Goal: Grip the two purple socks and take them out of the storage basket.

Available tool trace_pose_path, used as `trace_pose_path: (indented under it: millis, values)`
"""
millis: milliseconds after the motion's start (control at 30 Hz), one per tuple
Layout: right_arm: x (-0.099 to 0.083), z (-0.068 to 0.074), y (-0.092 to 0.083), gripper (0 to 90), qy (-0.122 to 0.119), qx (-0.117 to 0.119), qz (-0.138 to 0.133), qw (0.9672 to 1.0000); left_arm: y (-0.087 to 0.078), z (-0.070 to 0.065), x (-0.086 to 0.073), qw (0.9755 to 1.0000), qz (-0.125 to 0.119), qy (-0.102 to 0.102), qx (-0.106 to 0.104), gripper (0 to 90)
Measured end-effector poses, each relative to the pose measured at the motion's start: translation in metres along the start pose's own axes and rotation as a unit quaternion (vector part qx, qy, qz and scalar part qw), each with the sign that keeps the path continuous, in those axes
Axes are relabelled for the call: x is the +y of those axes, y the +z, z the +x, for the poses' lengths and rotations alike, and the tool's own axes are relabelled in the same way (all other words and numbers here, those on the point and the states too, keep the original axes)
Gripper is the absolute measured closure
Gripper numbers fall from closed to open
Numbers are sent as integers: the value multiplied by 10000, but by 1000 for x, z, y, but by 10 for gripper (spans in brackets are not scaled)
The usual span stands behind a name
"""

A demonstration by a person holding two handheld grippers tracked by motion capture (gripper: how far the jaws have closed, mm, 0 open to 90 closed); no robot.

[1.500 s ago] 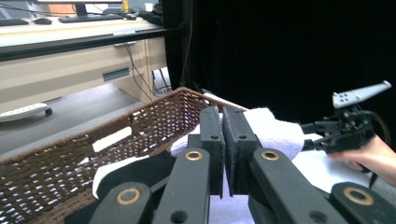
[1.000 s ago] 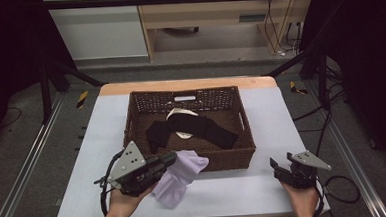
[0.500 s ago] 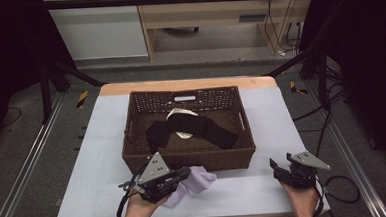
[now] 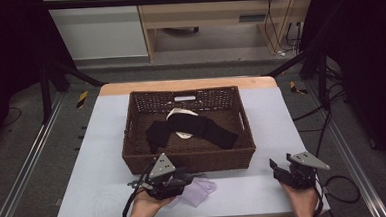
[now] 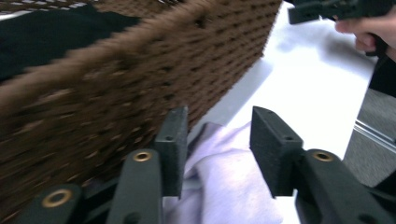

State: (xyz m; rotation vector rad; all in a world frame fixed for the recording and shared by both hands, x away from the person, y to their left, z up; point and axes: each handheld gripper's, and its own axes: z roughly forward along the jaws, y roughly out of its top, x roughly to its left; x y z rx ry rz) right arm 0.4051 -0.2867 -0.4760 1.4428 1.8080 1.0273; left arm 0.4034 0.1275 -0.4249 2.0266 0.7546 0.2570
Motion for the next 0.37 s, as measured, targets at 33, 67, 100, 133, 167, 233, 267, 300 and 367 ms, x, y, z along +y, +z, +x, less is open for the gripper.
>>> trace_pose_path:
  millis: [33,67,100,133,167,233,267,300,367]
  values:
    - [0,0,0,339,0,0,0,10000,0,0,0,10000,0,0,0,543]
    - [0,0,0,339,-1,-1,-1,10000,-4,2,-1,10000,-48,-32,48,543]
    - [0,0,0,339,1,-3,-1,10000,-9,4,-2,9999,-82,-55,126,528]
    - [0,0,0,338,4,-9,-3,10000,-14,6,-4,9997,-103,-79,220,503]
    - [0,-1,0,338,7,-7,-10,10000,-18,8,-5,9995,-120,-92,280,486]
    - [0,-1,0,336,15,-3,-11,10000,-25,12,-10,9989,-146,-130,427,449]
    - [0,-1,0,335,12,-8,-12,10000,-29,14,-13,9984,-154,-151,519,436]
    - [0,-1,0,335,12,-8,-12,10000,-32,17,-16,9979,-160,-176,606,436]
    - [0,-1,0,333,30,-2,-7,10000,-39,23,-24,9970,-163,-255,715,423]
